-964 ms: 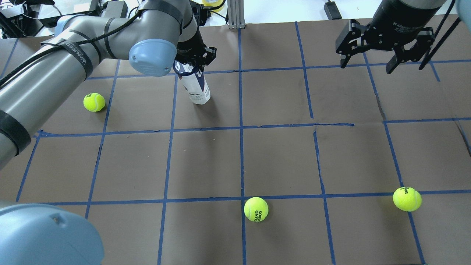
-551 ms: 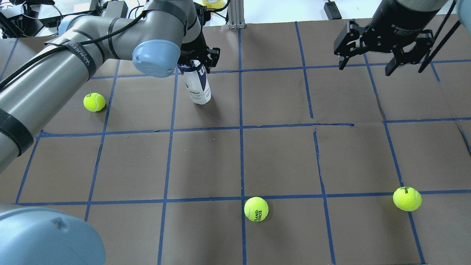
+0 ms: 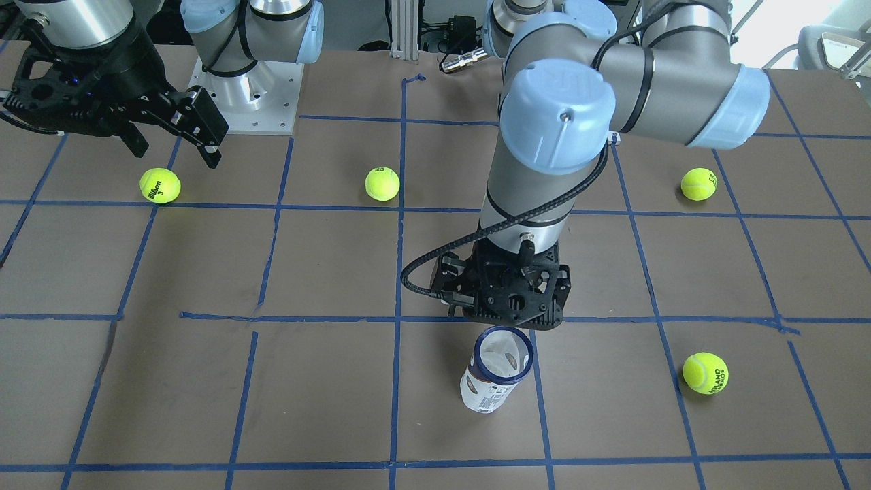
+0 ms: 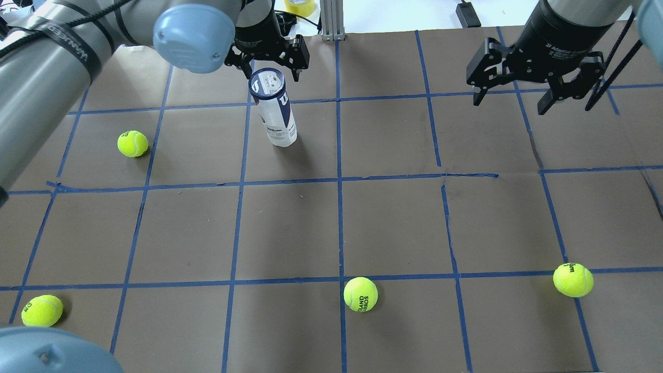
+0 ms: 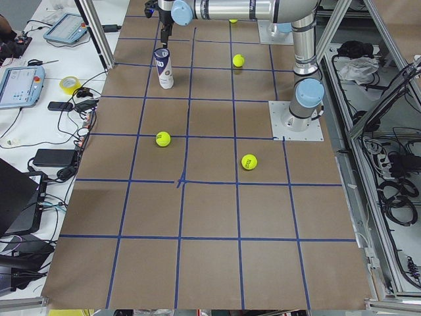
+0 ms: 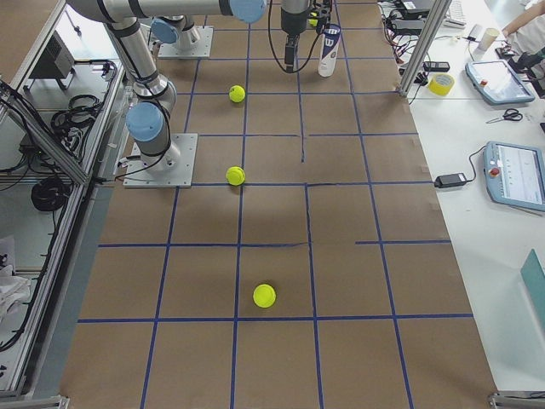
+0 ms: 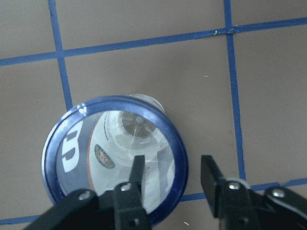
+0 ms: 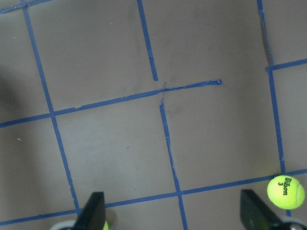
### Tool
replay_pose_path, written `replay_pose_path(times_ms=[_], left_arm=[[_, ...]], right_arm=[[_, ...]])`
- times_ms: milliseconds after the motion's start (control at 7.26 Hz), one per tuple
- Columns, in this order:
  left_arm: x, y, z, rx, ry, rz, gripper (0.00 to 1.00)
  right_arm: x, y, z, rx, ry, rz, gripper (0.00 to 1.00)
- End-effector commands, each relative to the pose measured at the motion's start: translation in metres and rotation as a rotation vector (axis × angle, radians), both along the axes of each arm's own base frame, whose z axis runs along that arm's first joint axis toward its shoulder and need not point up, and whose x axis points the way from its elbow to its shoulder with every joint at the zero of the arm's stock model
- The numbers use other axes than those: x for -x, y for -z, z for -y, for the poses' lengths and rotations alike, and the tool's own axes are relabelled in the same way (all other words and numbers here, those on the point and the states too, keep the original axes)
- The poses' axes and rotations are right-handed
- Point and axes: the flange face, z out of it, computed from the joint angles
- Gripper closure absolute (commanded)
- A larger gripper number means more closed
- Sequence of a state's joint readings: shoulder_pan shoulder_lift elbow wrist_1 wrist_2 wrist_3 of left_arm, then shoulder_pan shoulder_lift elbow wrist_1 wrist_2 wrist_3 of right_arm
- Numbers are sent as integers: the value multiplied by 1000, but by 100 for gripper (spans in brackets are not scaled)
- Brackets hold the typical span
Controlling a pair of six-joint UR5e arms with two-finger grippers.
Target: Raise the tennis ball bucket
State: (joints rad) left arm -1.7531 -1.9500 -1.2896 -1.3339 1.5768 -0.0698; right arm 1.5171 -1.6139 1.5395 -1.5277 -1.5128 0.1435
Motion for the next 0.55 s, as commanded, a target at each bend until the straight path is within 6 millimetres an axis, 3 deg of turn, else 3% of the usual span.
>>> replay_pose_path(times_ms=[0, 138, 413], left_arm=[[-73, -35, -1, -26, -50, 11, 0], [-103, -43, -8, -42, -69, 10, 0], [-120, -47, -42, -63, -94, 10, 0]], right_arm=[[-18, -8, -11, 15, -6, 13, 0], [-21, -11, -13, 21, -9, 13, 0], [-23, -15, -18, 28, -17, 12, 0]])
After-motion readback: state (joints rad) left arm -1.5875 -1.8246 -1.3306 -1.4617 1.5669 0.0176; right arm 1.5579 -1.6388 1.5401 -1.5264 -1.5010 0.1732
